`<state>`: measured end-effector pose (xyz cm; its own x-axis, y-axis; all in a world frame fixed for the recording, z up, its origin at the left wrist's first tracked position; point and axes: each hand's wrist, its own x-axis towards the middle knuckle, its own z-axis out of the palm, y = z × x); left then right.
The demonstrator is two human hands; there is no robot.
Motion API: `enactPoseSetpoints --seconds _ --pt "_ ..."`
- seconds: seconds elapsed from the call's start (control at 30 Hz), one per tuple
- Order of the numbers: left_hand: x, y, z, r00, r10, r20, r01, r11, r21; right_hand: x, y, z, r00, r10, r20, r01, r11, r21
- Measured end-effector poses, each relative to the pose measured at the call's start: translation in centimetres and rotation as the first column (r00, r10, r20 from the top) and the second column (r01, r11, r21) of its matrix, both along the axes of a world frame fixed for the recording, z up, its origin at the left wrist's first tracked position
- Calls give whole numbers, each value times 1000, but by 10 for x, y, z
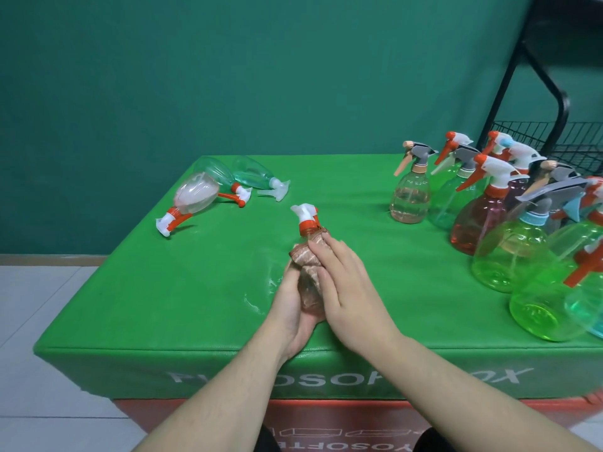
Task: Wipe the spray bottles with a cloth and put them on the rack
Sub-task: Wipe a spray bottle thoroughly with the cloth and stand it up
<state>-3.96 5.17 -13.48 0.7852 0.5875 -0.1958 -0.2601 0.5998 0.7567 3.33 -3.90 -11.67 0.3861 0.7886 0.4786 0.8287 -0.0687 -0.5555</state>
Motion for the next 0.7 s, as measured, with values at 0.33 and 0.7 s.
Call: enactPoseSetpoints --seconds 0.33,0.7 --pt "0 -5 4 996 81 33 -82 996 22 -4 -31 -31 997 38 70 -39 999 17" --pt "-2 -7 7 998 -59 -18 60 995 84 5 -1 24 1000 10 13 -9 1000 -8"
